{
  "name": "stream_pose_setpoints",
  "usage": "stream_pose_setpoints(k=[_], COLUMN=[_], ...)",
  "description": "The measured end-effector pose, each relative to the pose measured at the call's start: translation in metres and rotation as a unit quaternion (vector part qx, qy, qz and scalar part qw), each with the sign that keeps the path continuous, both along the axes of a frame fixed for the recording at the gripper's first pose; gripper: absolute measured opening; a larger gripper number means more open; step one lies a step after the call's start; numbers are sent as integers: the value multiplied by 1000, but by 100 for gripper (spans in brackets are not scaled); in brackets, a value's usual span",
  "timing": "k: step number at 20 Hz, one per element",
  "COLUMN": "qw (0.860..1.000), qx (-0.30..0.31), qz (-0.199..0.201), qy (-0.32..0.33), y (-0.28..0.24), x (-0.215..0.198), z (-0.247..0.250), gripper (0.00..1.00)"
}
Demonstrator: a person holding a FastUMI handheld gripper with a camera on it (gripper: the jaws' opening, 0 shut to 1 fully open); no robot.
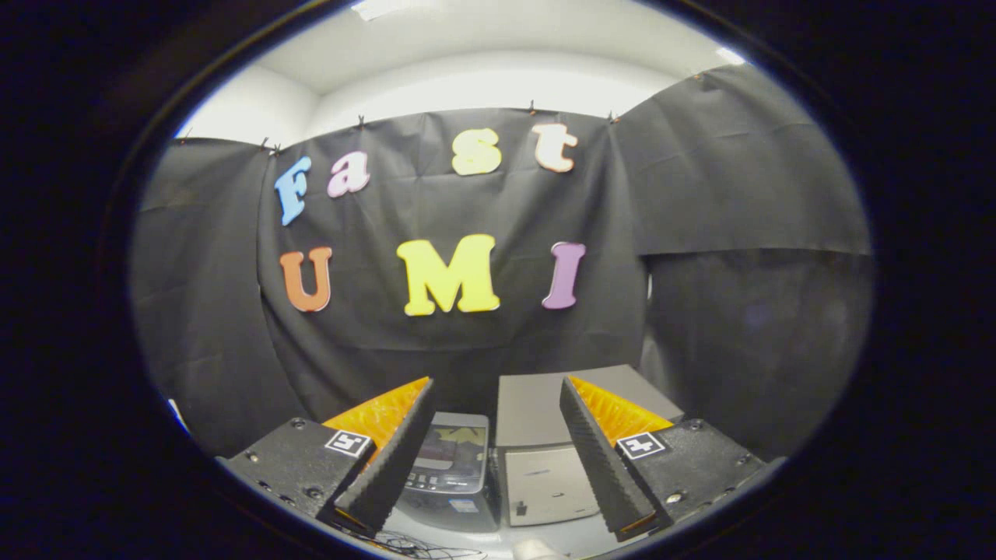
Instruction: Put the clothes into the washing machine and then close the washing machine lid.
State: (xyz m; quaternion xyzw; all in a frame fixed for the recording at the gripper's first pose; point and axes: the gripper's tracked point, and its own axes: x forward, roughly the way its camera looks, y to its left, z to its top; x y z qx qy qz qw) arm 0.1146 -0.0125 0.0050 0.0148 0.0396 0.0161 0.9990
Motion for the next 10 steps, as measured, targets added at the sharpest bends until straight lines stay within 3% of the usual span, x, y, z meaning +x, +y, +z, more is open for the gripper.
stream_pose_setpoints(k=[4, 10], qw=[1000, 999], qx=[-2, 2], qz=[-13, 0], qy=[-24, -41], y=[-56, -89], x=[-53, -103], z=[4, 3], gripper=[100, 100])
